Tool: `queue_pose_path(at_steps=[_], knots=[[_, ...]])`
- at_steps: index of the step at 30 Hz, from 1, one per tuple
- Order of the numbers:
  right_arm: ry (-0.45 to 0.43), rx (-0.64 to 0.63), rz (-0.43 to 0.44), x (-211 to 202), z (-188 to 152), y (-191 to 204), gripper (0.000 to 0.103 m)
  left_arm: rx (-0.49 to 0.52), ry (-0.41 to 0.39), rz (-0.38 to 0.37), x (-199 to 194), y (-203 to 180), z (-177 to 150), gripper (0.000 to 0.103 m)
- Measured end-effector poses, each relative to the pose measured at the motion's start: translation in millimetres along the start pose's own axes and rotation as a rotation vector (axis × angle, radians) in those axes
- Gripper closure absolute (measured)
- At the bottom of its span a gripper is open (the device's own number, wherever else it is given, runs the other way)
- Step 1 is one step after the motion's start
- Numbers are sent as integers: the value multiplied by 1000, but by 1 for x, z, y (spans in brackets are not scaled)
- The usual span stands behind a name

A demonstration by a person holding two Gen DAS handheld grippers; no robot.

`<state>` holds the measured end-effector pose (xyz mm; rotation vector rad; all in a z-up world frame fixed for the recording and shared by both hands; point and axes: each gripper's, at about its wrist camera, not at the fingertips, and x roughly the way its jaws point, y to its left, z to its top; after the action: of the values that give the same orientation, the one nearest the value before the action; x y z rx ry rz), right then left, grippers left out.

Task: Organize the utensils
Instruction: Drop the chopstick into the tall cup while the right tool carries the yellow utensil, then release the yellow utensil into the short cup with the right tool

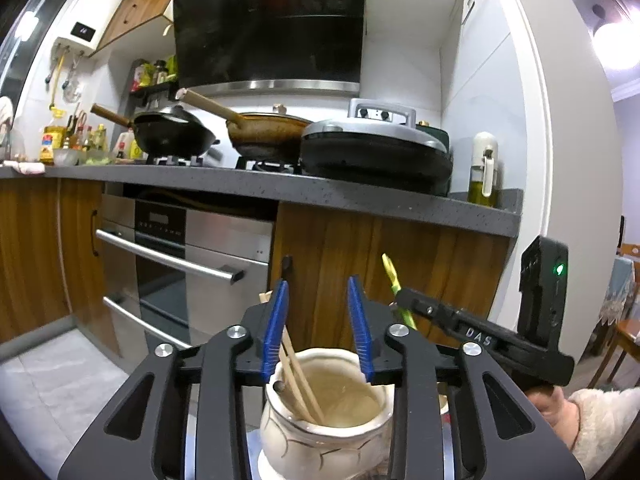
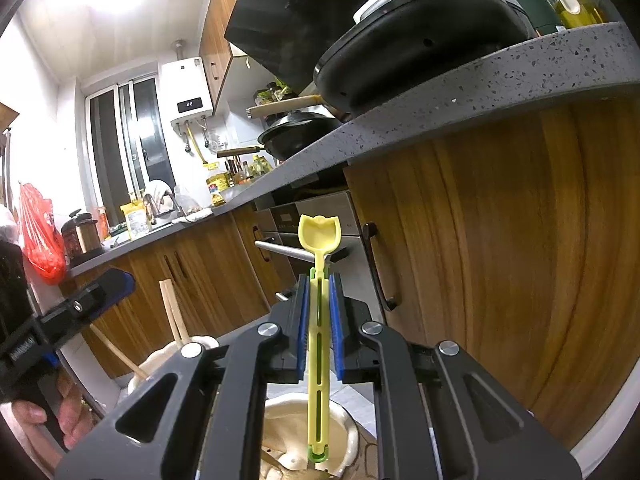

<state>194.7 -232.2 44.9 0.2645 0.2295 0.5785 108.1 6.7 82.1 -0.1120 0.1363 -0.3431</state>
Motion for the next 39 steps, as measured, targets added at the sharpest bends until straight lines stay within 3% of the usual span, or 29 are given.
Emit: queue_pose_path(at_steps=[11, 19, 27, 29, 33, 36, 37, 39], knots=[[48, -49, 36, -14, -7, -1, 93, 11, -7, -15, -18, -4, 7, 69], [146, -71, 28, -22, -13, -3, 93, 40, 49, 57, -21, -4, -4, 64], [152, -57, 12, -43, -10, 4, 81, 34, 77, 80, -43, -7, -6, 61], [148, -63, 10, -54, -8, 11, 63, 34, 99, 92, -49, -9, -7, 58], [147, -85, 23, -76, -6, 25, 45, 48, 158, 121, -62, -15, -12, 54], [146, -110, 34, -95, -9, 38, 23, 47, 174, 129, -75, -20, -18, 33], [141, -117, 34, -100, -11, 41, 10, 49, 170, 134, -80, -22, -20, 24], [125, -134, 18, -112, -16, 47, 5, 43, 180, 140, -89, -26, -26, 18]])
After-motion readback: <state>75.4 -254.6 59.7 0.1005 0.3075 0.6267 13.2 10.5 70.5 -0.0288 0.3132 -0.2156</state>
